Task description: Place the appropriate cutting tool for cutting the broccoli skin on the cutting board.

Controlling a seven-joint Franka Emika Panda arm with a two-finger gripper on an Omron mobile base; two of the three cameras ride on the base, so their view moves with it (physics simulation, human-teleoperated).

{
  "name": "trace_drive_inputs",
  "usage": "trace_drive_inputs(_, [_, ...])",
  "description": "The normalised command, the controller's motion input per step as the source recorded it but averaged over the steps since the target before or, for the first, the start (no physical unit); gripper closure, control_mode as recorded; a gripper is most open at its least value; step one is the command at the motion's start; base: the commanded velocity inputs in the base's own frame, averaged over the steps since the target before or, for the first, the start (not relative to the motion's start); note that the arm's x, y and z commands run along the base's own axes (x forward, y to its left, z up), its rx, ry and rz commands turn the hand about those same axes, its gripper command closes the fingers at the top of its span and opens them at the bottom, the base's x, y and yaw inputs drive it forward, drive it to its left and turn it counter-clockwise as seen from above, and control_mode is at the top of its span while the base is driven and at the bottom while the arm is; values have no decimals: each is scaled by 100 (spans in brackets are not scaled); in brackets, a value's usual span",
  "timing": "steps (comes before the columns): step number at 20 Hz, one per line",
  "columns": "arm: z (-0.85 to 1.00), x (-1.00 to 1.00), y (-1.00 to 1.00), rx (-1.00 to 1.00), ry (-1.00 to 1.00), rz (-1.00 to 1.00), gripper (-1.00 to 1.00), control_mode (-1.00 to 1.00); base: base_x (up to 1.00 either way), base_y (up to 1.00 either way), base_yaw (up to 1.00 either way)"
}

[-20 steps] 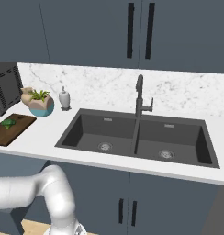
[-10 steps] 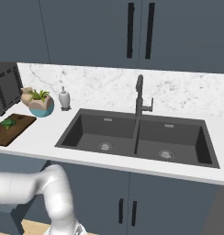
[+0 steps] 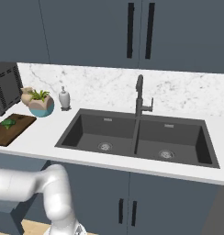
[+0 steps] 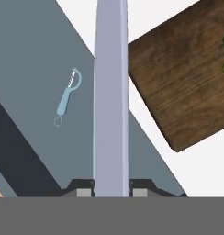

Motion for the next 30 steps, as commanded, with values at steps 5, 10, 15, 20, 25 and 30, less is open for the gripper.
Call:
trace_drive_inputs(5, [-22, 37, -18, 0, 0, 2, 100, -100, 0, 0, 0])
trace_drive_inputs(10, [-27, 41, -9, 0, 1, 1, 100, -100, 0, 0, 0])
trace_drive_inputs(15, [-30, 35, -3, 0, 2, 1, 100, -100, 0, 0, 0])
trace_drive_inputs(20, [-30, 41, 0, 0, 6, 1, 100, -100, 0, 0, 0])
trace_drive_inputs(25, [-33, 37, 0, 0, 7, 3, 100, -100, 0, 0, 0])
trace_drive_inputs(30, [-28, 13, 16, 0, 5, 3, 100, -100, 0, 0, 0])
